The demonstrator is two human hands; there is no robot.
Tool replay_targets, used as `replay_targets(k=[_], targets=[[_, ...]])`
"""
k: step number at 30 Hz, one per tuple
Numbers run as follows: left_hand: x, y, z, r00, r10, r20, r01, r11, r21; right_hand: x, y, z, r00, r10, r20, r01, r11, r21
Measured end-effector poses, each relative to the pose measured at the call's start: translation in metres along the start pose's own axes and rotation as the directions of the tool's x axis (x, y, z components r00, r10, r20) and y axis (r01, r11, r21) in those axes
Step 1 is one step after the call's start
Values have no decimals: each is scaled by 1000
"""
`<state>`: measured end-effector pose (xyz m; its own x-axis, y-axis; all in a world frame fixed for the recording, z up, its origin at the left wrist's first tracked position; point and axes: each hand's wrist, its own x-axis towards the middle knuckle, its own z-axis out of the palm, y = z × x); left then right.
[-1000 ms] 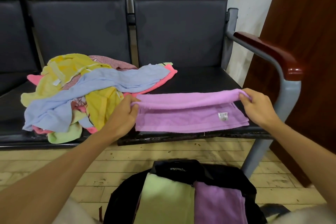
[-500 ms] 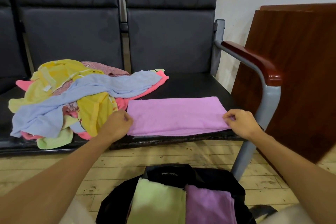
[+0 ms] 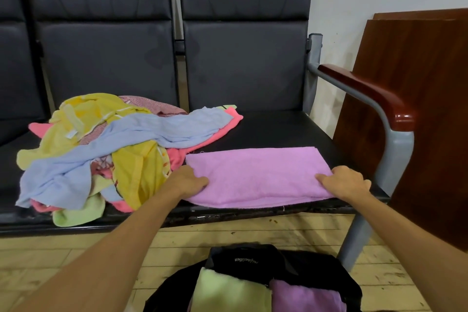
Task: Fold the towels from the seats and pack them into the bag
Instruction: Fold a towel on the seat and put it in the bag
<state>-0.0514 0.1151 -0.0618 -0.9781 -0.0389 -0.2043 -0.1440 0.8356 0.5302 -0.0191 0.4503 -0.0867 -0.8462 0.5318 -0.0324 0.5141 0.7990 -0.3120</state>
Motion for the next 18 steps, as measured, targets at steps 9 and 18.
replay_targets(k=[9,18], targets=[[-13,-16,-27,920,-159,359,392,318,-863,-33,-21,-18,977,-49,209,-129,643,755],[-30,14,-31,985,-93,144,159,180,-971,-30,-9,-15,864,-20,503,-446,432,784]])
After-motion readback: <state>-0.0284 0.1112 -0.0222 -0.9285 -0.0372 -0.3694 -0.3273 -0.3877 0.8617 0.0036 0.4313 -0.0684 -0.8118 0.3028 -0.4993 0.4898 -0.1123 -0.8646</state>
